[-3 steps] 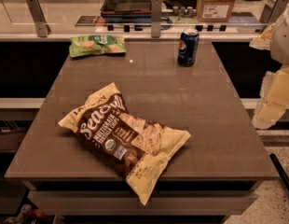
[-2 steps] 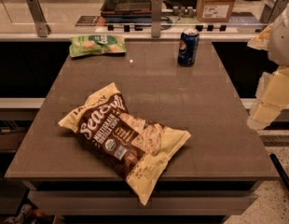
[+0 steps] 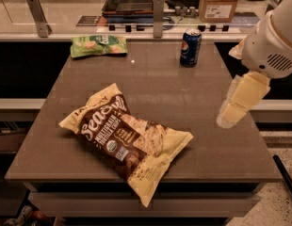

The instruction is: Move brown chip bag near green rice chip bag

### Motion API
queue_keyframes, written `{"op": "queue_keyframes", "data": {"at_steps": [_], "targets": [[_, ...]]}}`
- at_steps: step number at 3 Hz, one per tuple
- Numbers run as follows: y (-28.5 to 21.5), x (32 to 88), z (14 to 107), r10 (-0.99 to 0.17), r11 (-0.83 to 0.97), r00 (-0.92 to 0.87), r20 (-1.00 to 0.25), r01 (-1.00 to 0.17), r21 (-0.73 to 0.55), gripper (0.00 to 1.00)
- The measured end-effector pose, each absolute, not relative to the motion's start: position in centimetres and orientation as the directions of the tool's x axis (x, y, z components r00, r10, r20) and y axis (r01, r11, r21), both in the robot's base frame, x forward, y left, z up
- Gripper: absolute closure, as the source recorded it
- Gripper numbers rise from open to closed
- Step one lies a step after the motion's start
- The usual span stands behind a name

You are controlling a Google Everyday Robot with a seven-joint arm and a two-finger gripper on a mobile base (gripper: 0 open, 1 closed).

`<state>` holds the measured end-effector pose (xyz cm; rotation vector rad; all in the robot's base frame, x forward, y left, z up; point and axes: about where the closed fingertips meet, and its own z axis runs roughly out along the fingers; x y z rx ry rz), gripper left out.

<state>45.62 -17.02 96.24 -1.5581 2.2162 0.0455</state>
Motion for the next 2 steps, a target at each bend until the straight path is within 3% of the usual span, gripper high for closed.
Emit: {"op": "queue_keyframes", "data": {"at_steps": [2], "targets": [[-10.8, 46.7, 92.9, -0.846, 0.424, -0.362, -0.391, -0.902, -0.083, 0.0]]}}
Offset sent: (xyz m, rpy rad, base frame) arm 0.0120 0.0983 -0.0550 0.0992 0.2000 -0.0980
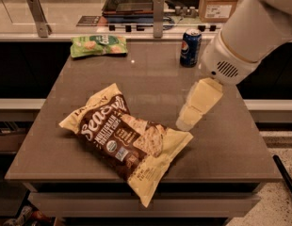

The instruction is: Move brown chip bag near green rice chip bag

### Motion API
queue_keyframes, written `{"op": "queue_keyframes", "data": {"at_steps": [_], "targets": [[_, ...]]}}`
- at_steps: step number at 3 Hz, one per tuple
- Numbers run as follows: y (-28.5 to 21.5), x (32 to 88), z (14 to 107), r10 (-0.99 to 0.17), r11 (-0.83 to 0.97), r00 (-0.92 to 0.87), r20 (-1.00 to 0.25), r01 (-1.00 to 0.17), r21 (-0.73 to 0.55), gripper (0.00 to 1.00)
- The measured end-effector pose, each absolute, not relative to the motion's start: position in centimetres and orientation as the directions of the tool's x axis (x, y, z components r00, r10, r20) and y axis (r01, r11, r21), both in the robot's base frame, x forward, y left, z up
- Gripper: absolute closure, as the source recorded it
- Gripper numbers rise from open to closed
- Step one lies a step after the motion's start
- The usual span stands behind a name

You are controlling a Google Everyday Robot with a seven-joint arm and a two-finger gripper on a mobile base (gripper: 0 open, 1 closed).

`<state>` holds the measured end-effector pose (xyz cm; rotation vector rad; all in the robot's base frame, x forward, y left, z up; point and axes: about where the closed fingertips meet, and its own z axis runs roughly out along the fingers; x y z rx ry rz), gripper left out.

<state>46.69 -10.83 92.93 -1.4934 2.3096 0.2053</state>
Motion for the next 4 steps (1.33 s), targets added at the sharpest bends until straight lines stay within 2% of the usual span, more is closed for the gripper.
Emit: {"op": "queue_keyframes", "data": {"at_steps": [4], "targets": [[0.4, 44.0, 88.4, -0.745, 0.513, -0.519, -0.419, -0.848, 0.137, 0.0]]}}
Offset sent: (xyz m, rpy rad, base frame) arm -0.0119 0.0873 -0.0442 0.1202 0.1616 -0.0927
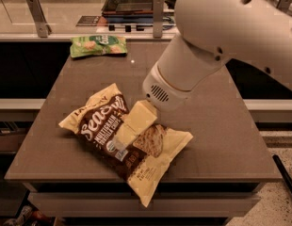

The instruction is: Move brown chip bag near green rice chip bag

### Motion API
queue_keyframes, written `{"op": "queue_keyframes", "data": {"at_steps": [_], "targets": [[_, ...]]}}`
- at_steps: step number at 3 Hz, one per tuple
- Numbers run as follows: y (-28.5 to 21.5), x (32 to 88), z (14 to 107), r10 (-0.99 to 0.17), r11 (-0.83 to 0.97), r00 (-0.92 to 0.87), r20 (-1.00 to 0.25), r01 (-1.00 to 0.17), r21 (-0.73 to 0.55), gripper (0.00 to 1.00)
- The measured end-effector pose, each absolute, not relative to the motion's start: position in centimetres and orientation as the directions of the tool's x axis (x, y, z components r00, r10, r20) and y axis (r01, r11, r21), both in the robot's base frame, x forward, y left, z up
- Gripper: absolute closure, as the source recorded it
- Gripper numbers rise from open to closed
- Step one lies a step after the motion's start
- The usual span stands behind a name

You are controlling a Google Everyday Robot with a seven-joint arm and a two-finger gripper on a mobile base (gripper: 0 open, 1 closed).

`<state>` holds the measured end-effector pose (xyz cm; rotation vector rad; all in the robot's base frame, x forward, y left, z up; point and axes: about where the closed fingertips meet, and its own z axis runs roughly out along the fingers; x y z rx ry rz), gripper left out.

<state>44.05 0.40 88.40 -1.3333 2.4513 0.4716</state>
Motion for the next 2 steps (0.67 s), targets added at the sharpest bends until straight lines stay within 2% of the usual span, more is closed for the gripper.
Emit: {"op": "queue_keyframes", "data": {"at_steps": [2], "targets": [[5.5, 42.5, 85.0, -0.707, 0.621, -0.622, -0.336, -0.774, 0.125, 0.0]]}}
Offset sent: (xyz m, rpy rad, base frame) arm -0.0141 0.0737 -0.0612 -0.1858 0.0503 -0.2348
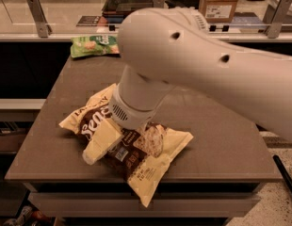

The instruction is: Move brown chip bag near green rice chip bag

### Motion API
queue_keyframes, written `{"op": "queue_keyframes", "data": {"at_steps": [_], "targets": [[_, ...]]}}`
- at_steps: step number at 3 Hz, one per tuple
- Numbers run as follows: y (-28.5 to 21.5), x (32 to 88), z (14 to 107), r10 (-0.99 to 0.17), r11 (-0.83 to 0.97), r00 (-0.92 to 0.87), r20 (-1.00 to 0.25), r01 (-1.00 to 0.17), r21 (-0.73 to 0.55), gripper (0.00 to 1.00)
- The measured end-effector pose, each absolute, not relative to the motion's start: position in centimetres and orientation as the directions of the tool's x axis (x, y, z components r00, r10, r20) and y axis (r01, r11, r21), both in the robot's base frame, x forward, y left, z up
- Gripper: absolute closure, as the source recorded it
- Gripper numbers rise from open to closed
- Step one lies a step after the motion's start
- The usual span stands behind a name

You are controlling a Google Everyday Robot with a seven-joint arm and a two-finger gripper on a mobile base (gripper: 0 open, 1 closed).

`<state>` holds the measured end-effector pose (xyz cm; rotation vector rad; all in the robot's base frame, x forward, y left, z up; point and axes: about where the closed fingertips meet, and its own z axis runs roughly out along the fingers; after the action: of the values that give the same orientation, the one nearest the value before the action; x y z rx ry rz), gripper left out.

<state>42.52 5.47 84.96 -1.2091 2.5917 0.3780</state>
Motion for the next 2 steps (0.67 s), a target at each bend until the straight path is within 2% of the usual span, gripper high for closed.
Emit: {"op": "queue_keyframes", "data": {"at_steps": [1, 2], "targets": [[6.77, 43.32, 83.37, -0.709, 0.653, -0.628, -0.32, -0.756, 0.037, 0.0], [6.48, 43.57, 83.45, -0.703, 0.663, -0.635, -0.32, -0.748, 0.026, 0.18]]}}
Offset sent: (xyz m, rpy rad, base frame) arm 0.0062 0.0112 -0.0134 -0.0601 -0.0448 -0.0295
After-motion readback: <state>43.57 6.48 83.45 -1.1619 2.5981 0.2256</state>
